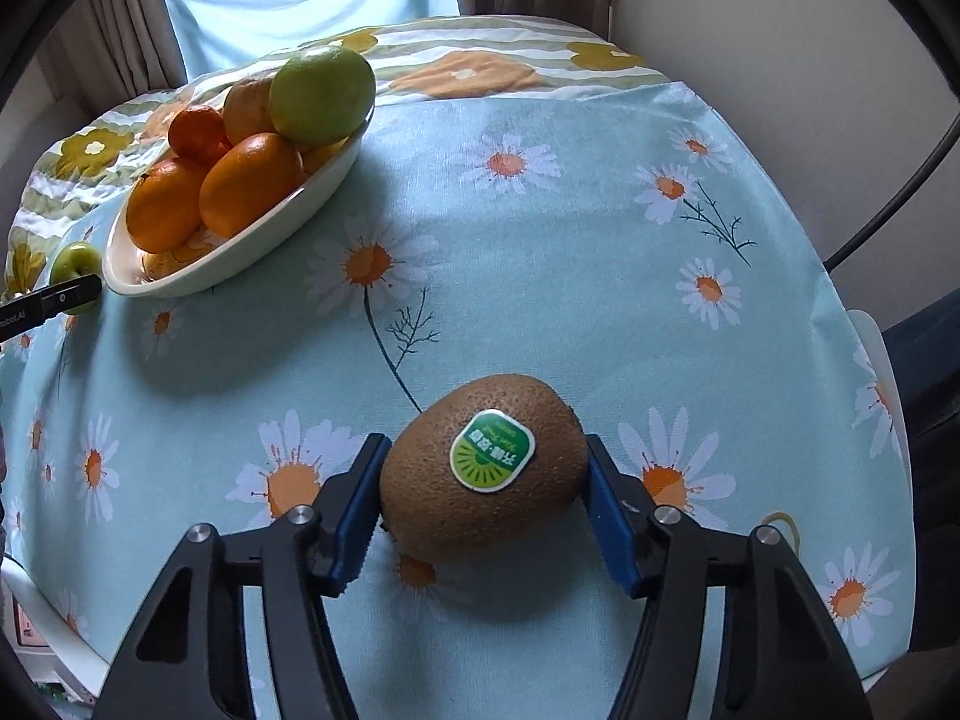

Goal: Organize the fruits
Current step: 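Lower the green apple into the bowl and open the left gripper while the right carries the kiwi over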

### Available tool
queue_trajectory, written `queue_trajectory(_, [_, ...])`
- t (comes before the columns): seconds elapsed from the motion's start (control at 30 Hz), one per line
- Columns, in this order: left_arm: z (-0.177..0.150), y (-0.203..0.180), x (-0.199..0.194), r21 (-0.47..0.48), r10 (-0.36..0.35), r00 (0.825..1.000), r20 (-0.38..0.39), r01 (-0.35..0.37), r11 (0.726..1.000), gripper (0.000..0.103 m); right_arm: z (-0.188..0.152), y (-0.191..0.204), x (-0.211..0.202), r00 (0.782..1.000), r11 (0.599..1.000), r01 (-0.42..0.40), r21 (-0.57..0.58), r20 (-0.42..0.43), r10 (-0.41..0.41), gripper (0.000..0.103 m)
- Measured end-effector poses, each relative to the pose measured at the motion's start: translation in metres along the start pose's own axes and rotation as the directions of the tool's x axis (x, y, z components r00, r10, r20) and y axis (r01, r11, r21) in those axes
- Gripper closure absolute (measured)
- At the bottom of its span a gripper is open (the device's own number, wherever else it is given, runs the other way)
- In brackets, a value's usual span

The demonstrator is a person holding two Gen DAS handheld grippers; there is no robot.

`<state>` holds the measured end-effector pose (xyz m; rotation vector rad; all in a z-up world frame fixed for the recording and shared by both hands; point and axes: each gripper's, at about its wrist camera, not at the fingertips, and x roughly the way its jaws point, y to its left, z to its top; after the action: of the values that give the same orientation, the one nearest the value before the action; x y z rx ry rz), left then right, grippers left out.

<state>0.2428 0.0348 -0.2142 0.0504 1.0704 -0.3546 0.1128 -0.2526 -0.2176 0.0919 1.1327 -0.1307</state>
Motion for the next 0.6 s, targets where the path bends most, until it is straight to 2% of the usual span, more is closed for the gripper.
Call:
queue_trajectory(0.33, [-0.001,-0.007,-0.017,0.008,-0.011,1.000,0.018,0.011,1.000,0.042,0.001,-0.001,-0.007,1.000,1.000,-0.020,0.004,0.020,0.020,0.048])
queue_trajectory(0.6, [0.012,-0.017,-0.046,0.024,-0.027,0.998,0.051,0.025,0.999,0.042,0.016,0.004,-0.031,0.997,0.999,-0.042,-0.004,0.058,0.042,0.048])
